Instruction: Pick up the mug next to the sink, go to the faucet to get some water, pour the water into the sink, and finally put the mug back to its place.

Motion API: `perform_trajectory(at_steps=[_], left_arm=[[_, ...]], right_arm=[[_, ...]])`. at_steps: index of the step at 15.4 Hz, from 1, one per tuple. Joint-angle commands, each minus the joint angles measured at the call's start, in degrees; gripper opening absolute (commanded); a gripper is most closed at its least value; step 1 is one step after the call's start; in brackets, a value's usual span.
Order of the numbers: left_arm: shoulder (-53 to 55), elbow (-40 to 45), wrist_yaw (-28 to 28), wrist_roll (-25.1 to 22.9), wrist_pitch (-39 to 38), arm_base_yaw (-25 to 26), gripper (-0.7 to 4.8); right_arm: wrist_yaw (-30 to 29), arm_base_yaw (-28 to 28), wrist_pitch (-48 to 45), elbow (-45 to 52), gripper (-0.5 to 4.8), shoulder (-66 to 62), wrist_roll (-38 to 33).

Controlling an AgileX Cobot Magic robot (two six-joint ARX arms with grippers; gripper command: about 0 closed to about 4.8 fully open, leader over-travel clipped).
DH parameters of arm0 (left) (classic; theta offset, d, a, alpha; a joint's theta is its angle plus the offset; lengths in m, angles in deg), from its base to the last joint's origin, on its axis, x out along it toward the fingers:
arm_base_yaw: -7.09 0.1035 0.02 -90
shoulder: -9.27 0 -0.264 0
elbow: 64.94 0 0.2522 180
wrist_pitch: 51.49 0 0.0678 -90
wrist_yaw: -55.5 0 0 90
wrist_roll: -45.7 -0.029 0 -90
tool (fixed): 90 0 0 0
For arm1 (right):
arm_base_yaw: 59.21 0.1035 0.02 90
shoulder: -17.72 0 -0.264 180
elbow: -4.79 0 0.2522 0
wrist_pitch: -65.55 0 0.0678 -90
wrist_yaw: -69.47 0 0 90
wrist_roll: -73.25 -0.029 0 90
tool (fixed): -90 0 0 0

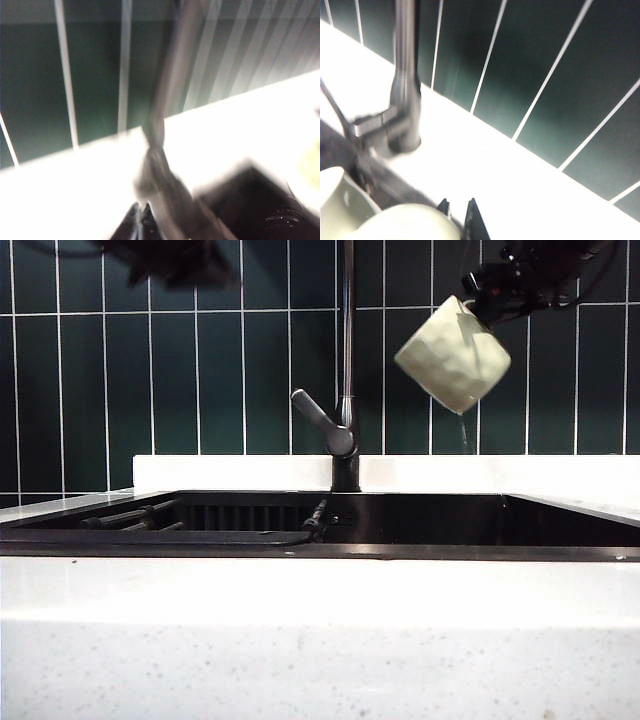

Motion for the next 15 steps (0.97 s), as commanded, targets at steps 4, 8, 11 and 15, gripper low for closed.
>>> perform_trajectory(at_steps=[4,8,11,15], left_arm=[[-27.1,38.84,2.64,5.42,6.27,-0.31,-0.06],[-43.52,52.74,3.61,9.4,6.1,-0.28,-0.06],[-51.54,55.36,3.56,10.03,5.05,-0.28,-0.06],[-52.28,55.34,3.48,10.43,4.37,-0.28,-0.06]], right_arm=[[4.92,2.67,5.16,-0.28,0.0,1.44,33.51],[8.17,6.29,4.79,2.78,0.22,1.44,50.58],[7.13,8.26,-0.07,7.1,0.22,1.31,60.59],[12.5,11.34,-2.64,10.78,0.22,1.31,66.38]])
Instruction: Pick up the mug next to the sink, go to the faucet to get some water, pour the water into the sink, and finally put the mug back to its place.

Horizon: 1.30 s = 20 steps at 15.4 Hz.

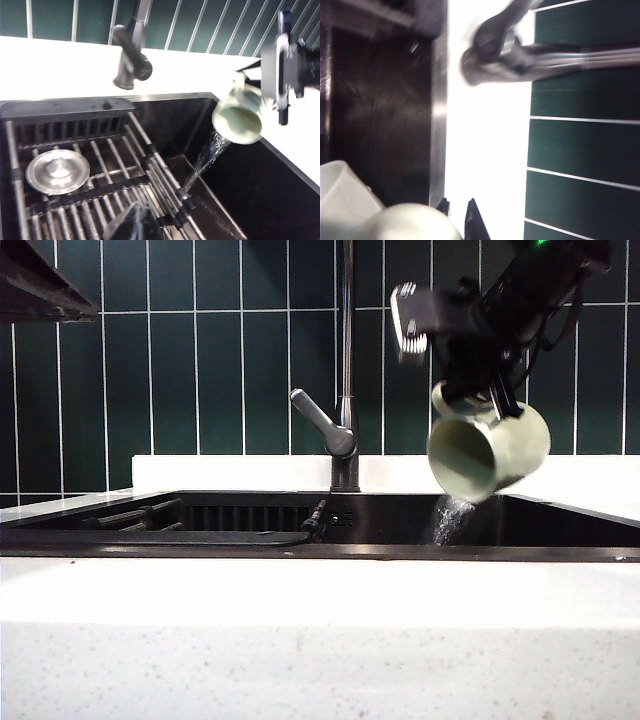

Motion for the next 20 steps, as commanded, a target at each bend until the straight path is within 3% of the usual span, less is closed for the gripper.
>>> perform_trajectory(at_steps=[1,3,4,8,14,17,20], left_arm=[[-0.07,-0.04,-0.24,0.28,0.02,0.07,-0.06],[-0.07,-0.04,-0.24,0.28,-0.26,0.07,-0.06],[-0.07,-0.04,-0.24,0.28,-0.24,0.07,-0.06],[-0.11,0.33,-0.22,-0.17,-3.63,0.07,-0.06],[-5.73,5.7,0.02,-0.09,-3.28,-2.47,-0.06],[-9.51,5.9,2.21,0.31,-3.17,-2.71,-0.06],[-12.5,5.9,2.58,1.38,-3.08,-2.71,-0.06]], right_arm=[[2.67,1.95,-3.93,-0.31,0.22,0.74,2.73],[4.5,2.95,-4.22,-0.37,0.21,0.77,1.42],[4.85,2.95,-4.72,-0.37,0.05,0.81,-3.58],[10.62,-0.44,-15.67,-0.35,-0.01,2.38,-40.09],[12.41,-14.8,-17.53,2.29,-0.01,8.5,-80.67],[10.01,-20.0,-20.33,9.38,-0.01,10.75,-84.21],[9.99,-24.74,-33.11,21.31,-0.01,11.43,-99.84]])
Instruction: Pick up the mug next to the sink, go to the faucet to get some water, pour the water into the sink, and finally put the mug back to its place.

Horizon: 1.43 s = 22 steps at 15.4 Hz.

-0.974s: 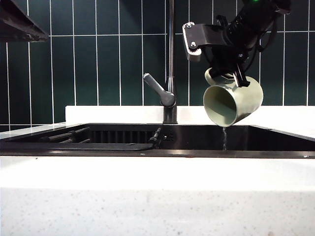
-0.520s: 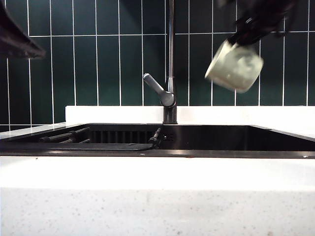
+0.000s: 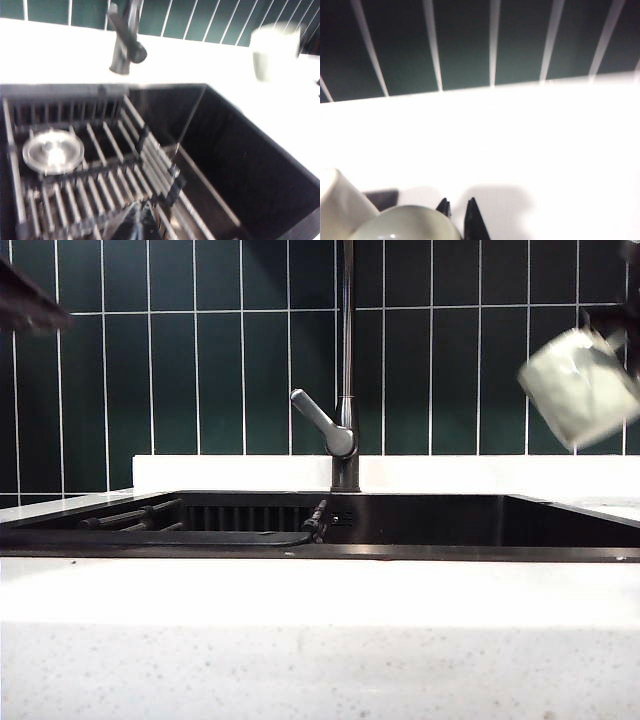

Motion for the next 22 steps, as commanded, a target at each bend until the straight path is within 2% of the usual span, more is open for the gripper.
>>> perform_trajectory(at_steps=[1,2,6,9,12,14,15,16,22], left_arm=[[-1.55,-0.13,0.24,0.76,0.77,0.0,-0.06],[-1.86,-0.13,0.24,0.76,0.79,0.0,-0.06],[-2.05,-0.13,0.22,0.76,0.63,0.0,-0.06],[-2.05,-0.13,0.2,0.76,0.2,0.0,-0.06],[-2.08,-0.13,0.17,0.76,-0.24,0.0,-0.06],[-2.08,-0.13,0.2,0.76,-0.31,0.0,-0.06],[-2.08,-0.13,0.2,0.74,-1.11,0.0,-0.06],[-2.08,-0.13,0.17,0.74,-2.27,0.0,-0.06],[-2.16,-0.13,-0.04,0.74,-3.21,0.0,-0.06]], right_arm=[[1.05,-2.1,-13.9,6.36,-0.01,0.9,-11.21],[1.66,-2.23,-18.1,10.19,-0.01,0.87,-11.43],[1.7,-2.27,-23.96,16.92,-0.01,-1.07,-13.16],[2.75,-2.36,-30.88,18.29,-0.01,-5.49,-14.75],[2.73,-2.36,-32.74,18.29,0.03,-9.14,-16.04],[2.58,-2.36,-32.63,18.29,0.57,-8.79,-16.04],[2.56,-2.36,-30.6,18.27,0.97,-7.74,-16.02],[2.56,-2.4,-28.28,18.27,1.12,-6.93,-15.96],[2.56,-2.86,-15.5,18.29,1.14,0.94,-14.62]])
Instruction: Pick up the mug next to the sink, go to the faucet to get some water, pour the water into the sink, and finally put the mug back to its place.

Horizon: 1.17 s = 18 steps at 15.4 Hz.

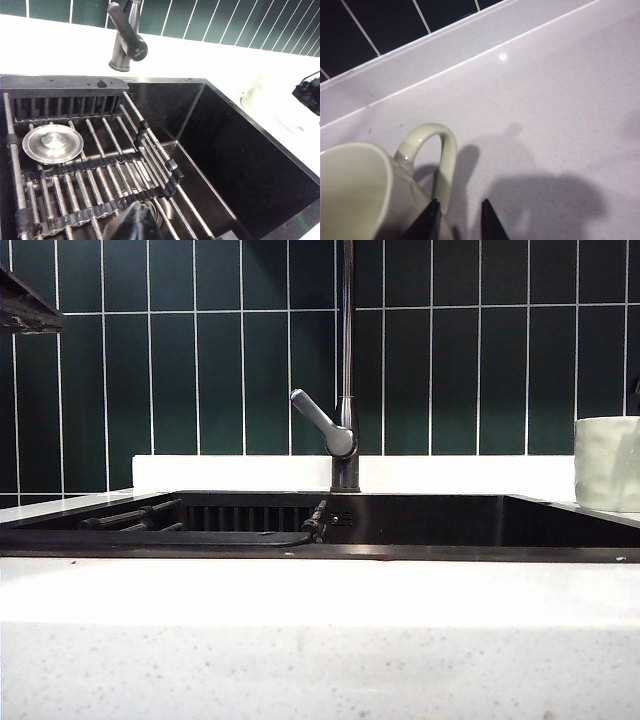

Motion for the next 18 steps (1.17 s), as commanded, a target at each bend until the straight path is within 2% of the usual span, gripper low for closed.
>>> perform_trajectory(at_steps=[1,3,5,7,9,11,13,16,18], left_arm=[[-0.61,-0.13,-0.35,0.11,0.42,0.0,-0.06],[-4.26,-0.17,-0.22,0.09,-0.74,0.0,-0.06],[-9.09,-0.2,0.9,-0.39,-5.68,0.0,-0.06],[-13.25,-0.17,4.59,-2.38,-10.86,0.0,-0.06],[-14.14,-0.17,8.92,-5.29,-11.54,0.0,-0.06],[-13.97,-0.11,13.03,-8.0,-11.56,0.0,-0.06],[-13.94,0.68,14.1,-10.4,-11.5,0.0,-0.06],[-13.97,3.26,14.1,-10.38,-11.47,0.0,-0.06],[-13.99,4.96,14.12,-10.12,-9.49,0.0,-0.06]], right_arm=[[0.07,0.04,6.27,-0.15,0.84,5.86,3.17],[0.07,0.09,11.72,-0.13,0.74,14.08,11.1],[-0.02,0.42,17.05,-0.13,0.71,22.34,12.2],[-2.64,1.07,21.66,-0.09,0.58,29.79,12.24],[-3.39,2.4,26.08,-0.04,0.51,36.54,12.22],[-3.67,4.85,30.97,-0.04,0.48,43.32,12.22],[-3.74,10.21,37.57,0.28,0.39,52.17,14.14],[-3.85,16.22,41.46,2.38,0.39,60.72,18.23],[-3.85,18.53,42.88,4.94,0.39,65.31,18.25]])
